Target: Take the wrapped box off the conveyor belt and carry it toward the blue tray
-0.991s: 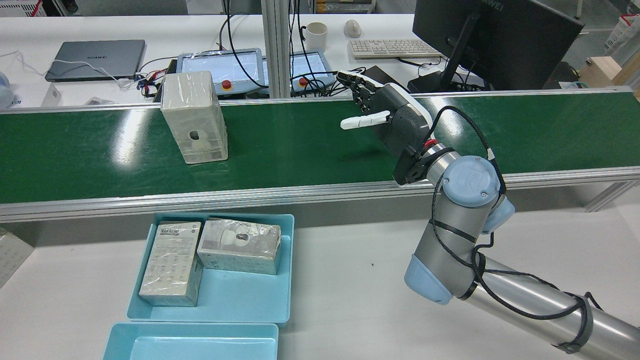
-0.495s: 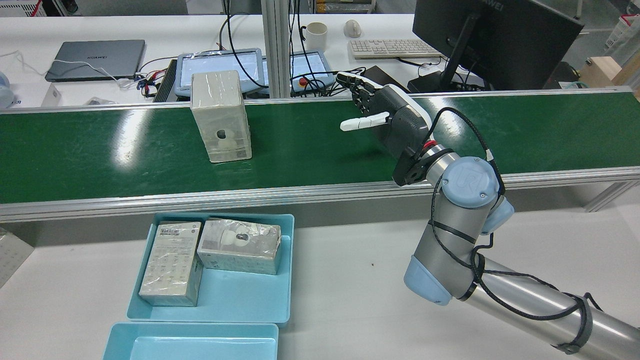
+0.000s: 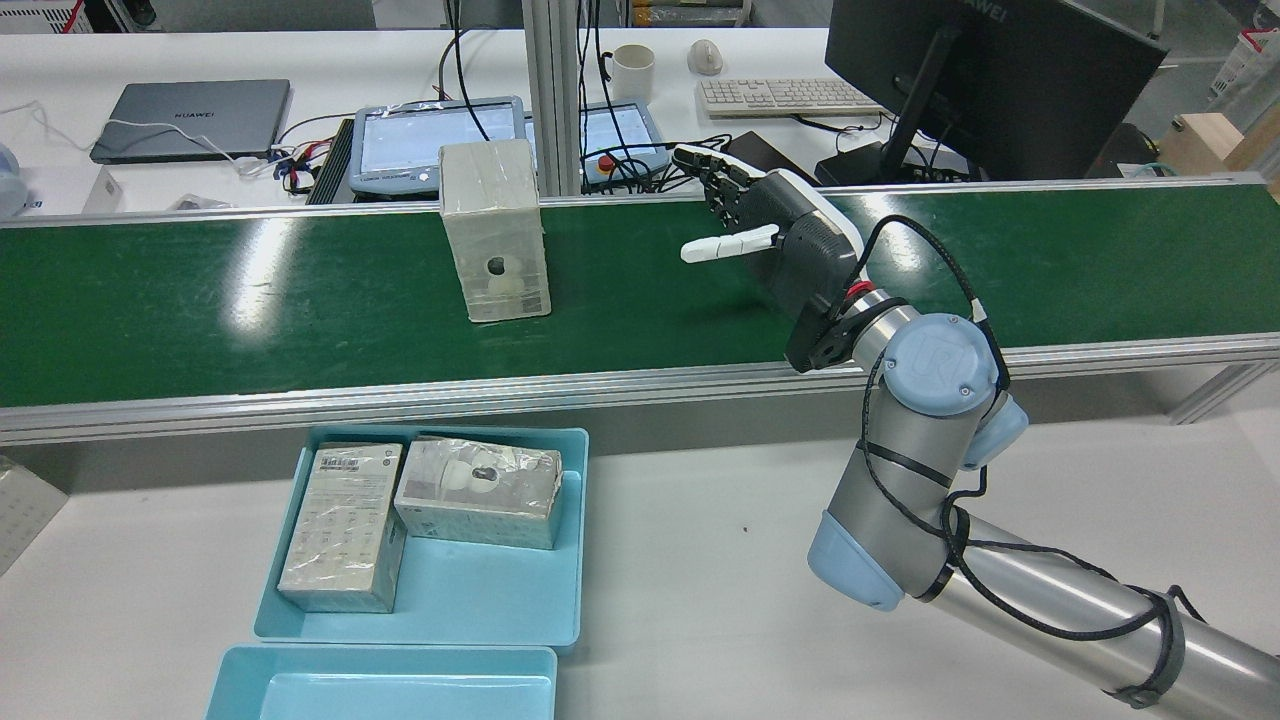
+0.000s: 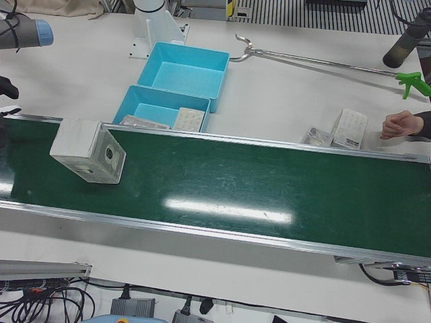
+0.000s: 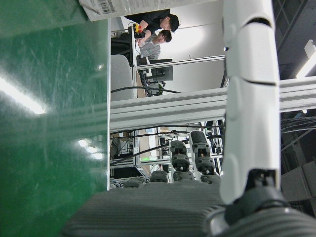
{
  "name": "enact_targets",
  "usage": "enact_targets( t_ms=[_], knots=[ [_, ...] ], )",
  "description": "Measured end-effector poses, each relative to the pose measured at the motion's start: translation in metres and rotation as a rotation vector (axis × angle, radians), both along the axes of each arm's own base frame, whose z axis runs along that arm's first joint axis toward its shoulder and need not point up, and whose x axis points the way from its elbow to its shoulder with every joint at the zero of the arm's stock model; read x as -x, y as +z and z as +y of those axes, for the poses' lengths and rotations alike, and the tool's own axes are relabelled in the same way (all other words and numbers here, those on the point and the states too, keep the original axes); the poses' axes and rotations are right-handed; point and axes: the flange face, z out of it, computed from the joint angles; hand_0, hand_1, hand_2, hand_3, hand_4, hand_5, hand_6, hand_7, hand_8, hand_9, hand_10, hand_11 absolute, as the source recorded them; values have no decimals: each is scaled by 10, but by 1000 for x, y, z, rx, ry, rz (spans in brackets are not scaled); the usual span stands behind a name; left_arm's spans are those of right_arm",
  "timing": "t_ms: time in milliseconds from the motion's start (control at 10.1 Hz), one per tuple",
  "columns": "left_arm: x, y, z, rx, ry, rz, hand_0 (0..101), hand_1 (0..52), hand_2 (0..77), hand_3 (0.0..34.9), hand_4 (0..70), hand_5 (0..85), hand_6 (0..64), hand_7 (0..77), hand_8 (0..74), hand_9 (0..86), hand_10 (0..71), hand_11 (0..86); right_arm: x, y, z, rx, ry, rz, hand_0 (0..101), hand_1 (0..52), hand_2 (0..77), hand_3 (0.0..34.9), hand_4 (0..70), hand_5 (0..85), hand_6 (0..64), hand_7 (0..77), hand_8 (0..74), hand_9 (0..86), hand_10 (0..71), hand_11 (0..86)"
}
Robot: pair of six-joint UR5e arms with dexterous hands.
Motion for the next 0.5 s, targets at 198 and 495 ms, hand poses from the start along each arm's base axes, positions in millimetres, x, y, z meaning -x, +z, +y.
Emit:
enact_targets(
  t_ms=[198,495],
  knots=[
    [0,0,0,0,0,0,0,0,11,0,0,11,5,5,5,5,5,5,0,1,0,1,0,2,495,158,76,0,109,164,38,49,0,11,0,5],
    [0,0,0,0,0,0,0,0,5,0,0,11,5,5,5,5,0,5,0,3,0,3,1,9,495,158,76,0,109,164,38,49,5,11,0,5]
  ],
)
